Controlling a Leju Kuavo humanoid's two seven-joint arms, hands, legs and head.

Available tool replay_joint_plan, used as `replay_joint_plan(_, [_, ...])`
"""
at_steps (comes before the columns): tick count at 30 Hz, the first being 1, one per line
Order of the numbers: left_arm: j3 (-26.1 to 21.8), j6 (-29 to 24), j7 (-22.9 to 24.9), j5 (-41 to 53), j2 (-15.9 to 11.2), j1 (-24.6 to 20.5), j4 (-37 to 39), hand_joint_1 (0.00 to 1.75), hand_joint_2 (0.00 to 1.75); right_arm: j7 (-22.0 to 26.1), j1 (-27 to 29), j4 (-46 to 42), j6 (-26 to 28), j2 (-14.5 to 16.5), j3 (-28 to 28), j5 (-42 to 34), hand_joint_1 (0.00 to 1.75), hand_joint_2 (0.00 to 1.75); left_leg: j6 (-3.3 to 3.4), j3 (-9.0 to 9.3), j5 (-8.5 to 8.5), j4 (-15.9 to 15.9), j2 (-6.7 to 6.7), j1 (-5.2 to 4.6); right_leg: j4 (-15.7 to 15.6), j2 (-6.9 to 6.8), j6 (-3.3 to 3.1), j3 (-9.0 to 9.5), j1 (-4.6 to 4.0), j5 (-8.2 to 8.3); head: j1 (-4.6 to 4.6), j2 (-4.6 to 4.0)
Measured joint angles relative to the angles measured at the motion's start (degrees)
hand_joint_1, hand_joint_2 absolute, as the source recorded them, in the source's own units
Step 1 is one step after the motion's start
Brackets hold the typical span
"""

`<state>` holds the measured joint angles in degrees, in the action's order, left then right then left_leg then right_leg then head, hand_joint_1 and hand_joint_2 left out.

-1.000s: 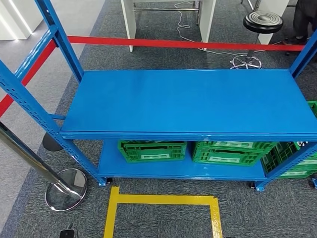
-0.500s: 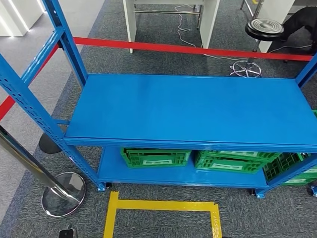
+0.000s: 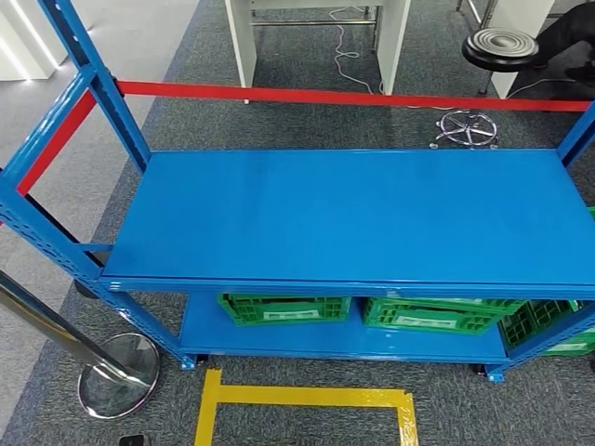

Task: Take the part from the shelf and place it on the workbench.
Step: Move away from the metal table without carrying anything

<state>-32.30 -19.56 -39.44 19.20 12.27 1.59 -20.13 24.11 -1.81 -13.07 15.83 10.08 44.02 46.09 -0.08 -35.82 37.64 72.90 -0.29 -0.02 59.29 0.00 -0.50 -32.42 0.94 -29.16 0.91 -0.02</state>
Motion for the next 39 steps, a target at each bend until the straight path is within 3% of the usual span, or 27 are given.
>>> replay_joint_plan(1, [-0.19,0.02,0.20,0.07,0.00,0.06,0.24,0.00,0.00,-0.02,0.08,0.00,-0.15,0.00,0.00,0.10,0.00,0.00,0.01,-1.60,-0.24,1.98,0.00,0.02,0.00,0.03,-0.02,0.40,-0.03,-0.34,0.01,0.00])
replay_joint_plan(2, [-0.41,0.05,0.40,0.21,0.01,0.12,0.45,0.00,0.00,-0.11,0.17,0.00,-0.27,0.00,0.00,0.21,0.00,0.00,0.12,-2.26,-1.68,1.87,0.00,0.03,0.00,0.09,-0.01,0.89,-0.07,-0.70,0.02,0.00])
replay_joint_plan(4, [-0.85,0.16,0.74,0.61,0.04,0.18,0.73,0.00,0.00,-0.34,0.35,0.00,-0.42,0.00,0.00,0.48,0.00,0.00,0.69,-0.92,-7.07,-4.18,0.00,-0.02,-0.05,0.17,0.09,1.84,-0.16,-1.49,0.01,0.00])
replay_joint_plan(6, [-1.16,0.25,0.86,1.04,0.08,0.14,0.93,0.00,0.00,-0.43,0.40,0.08,-0.62,0.02,-0.01,0.75,0.00,0.00,1.31,1.14,-10.16,-10.43,0.03,-0.33,-0.07,0.20,0.54,2.41,-0.29,-2.25,-0.10,0.00])
replay_joint_plan(8, [-1.45,0.42,0.94,1.29,0.12,0.13,1.09,0.00,0.00,-0.38,0.42,0.16,-0.89,0.05,-0.02,0.90,0.00,0.00,1.66,2.01,-9.93,-12.47,0.03,-0.76,-0.31,0.19,1.26,2.56,-0.21,-2.64,-0.23,0.00])
replay_joint_plan(11, [-1.96,0.73,1.01,1.39,0.09,0.26,1.13,0.00,0.00,-0.34,0.33,0.18,-1.26,0.07,-0.01,0.92,0.00,0.00,2.25,3.29,-9.85,-14.00,-0.05,-0.66,-0.08,0.15,2.20,2.88,0.03,-3.36,-0.25,0.00])
replay_joint_plan(13, [-2.21,0.90,1.03,1.41,0.05,0.14,1.14,0.00,0.00,-0.32,0.21,0.19,-1.60,0.07,-0.02,0.91,0.00,0.00,2.72,4.28,-9.91,-14.79,-0.02,-0.37,4.64,0.15,2.51,0.46,0.05,-5.52,-0.34,0.00])
replay_joint_plan(15, [-2.34,1.01,1.18,1.56,0.04,0.02,1.14,0.00,0.00,-0.39,0.25,0.21,-2.27,0.07,-0.02,0.80,0.00,0.00,3.05,4.72,-9.58,-14.85,0.02,-0.35,12.34,0.11,2.77,-4.55,0.05,-7.93,-0.40,0.00])
replay_joint_plan(16, [-2.38,1.04,1.32,1.65,0.05,0.05,1.14,0.00,0.00,-0.48,0.36,0.23,-2.64,0.07,-0.02,0.73,0.00,0.00,3.10,5.03,-9.29,-14.85,0.00,-0.36,14.88,0.09,2.87,-6.69,0.07,-7.94,-0.40,0.00])
replay_joint_plan(17, [-2.43,1.05,1.44,1.73,0.05,0.11,1.14,0.00,0.00,-0.57,0.48,0.25,-2.98,0.07,-0.02,0.66,0.00,0.00,3.10,5.45,-8.93,-14.84,-0.04,-0.36,15.28,0.09,2.94,-7.81,0.07,-6.72,-0.42,0.00])
replay_joint_plan(18, [-2.49,1.06,1.54,1.75,0.04,0.19,1.14,0.00,0.00,-0.65,0.59,0.26,-3.22,0.06,-0.01,0.59,0.00,0.00,3.03,5.99,-8.51,-14.83,-0.09,-0.35,13.37,0.08,2.94,-7.75,0.08,-4.37,-0.45,0.00])
replay_joint_plan(20, [-2.57,1.08,1.58,1.76,0.04,0.27,1.16,0.00,0.00,-0.71,0.65,0.27,-3.41,0.04,0.00,0.51,0.00,0.00,2.67,7.07,-7.54,-14.79,-0.14,-0.39,5.80,0.05,2.80,-5.23,0.05,0.82,-0.48,0.00])
replay_joint_plan(21, [-2.61,1.07,1.59,1.78,0.04,0.23,1.17,0.00,0.00,-0.72,0.61,0.29,-3.46,0.03,-0.01,0.50,0.00,0.00,2.38,7.37,-7.06,-14.69,-0.16,-0.48,2.68,0.08,2.55,-3.88,0.03,2.33,-0.46,0.00])
replay_joint_plan(23, [-2.66,0.89,1.75,1.84,0.02,0.07,1.20,0.00,0.00,-0.81,0.58,0.32,-3.53,0.03,-0.01,0.58,0.00,0.00,1.87,7.51,-6.49,-14.65,-0.19,-0.65,0.42,0.16,1.94,-2.67,-0.15,2.73,-0.40,0.00])
replay_joint_plan(25, [-2.86,0.37,2.94,1.86,-0.03,-0.09,1.20,0.00,0.87,-1.19,0.65,0.33,-3.88,0.02,-0.01,0.88,0.00,0.87,1.46,7.71,-6.15,-14.71,-0.21,-0.58,0.19,0.18,1.28,-2.48,-0.15,2.62,-0.39,0.00])
replay_joint_plan(27, [-3.48,-0.02,5.24,1.79,-0.09,-0.20,1.22,0.00,1.75,-1.86,0.62,0.33,-4.52,0.02,0.00,1.22,0.00,1.75,0.84,7.13,-4.68,-12.82,-0.16,-0.44,-0.07,0.10,0.64,-2.18,0.02,2.45,-0.21,0.00])
replay_joint_plan(30, [-4.33,0.67,9.15,1.46,-0.22,-0.08,1.48,0.00,1.75,-3.60,0.44,0.22,-5.02,-0.03,-0.23,1.21,0.00,1.75,0.06,2.06,0.12,-2.68,-0.12,-0.14,-0.17,-0.18,0.04,-1.87,0.03,2.07,-0.03,0.00])
replay_joint_plan(31, [-4.38,1.17,10.42,1.15,-0.34,0.19,1.72,0.00,1.75,-4.28,0.41,0.04,-5.15,-0.11,-0.62,0.81,0.00,1.75,-0.04,0.30,0.92,0.35,-0.12,-0.07,-0.16,-0.23,-0.02,-1.77,0.00,1.94,-0.03,0.00])
replay_joint_plan(32, [-4.29,1.68,11.55,0.71,-0.51,0.58,2.03,0.00,1.75,-4.89,0.38,-0.28,-5.30,-0.23,-1.20,0.15,0.00,1.75,-0.05,-0.70,0.60,1.65,-0.12,-0.02,-0.16,-0.21,-0.02,-1.62,-0.01,1.81,-0.03,0.00])
replay_joint_plan(33, [-4.12,2.14,12.46,0.27,-0.69,1.06,2.35,0.00,1.75,-5.40,0.33,-0.70,-5.50,-0.38,-1.90,-0.70,0.00,1.75,0.01,-0.69,-0.90,0.70,-0.12,0.01,-0.16,-0.14,0.02,-1.41,-0.01,1.67,-0.02,0.00])
replay_joint_plan(36, [-3.14,3.42,14.61,-1.07,-1.31,2.30,3.15,0.00,1.75,-6.77,0.05,-2.14,-6.14,-0.82,-4.06,-3.71,0.00,1.75,0.56,3.11,-7.45,-9.96,-0.09,-0.04,-0.13,-0.01,0.46,-0.72,-0.10,1.24,-0.03,0.00])
replay_joint_plan(37, [-2.62,3.85,15.27,-1.53,-1.52,2.55,3.34,0.00,1.31,-7.23,-0.05,-2.60,-6.38,-1.00,-4.85,-4.81,0.00,1.75,0.77,4.04,-8.36,-12.42,-0.09,-0.15,-0.13,-0.03,0.74,-0.63,-0.17,1.15,-0.06,0.00])
replay_joint_plan(39, [-1.24,4.78,16.71,-2.57,-2.09,3.11,3.56,0.00,0.44,-8.25,-0.11,-3.42,-6.97,-1.38,-6.76,-7.24,0.00,1.75,1.21,4.46,-8.32,-13.71,-0.11,-0.43,-0.28,-0.07,1.44,-0.50,-0.23,1.11,-0.09,0.00])
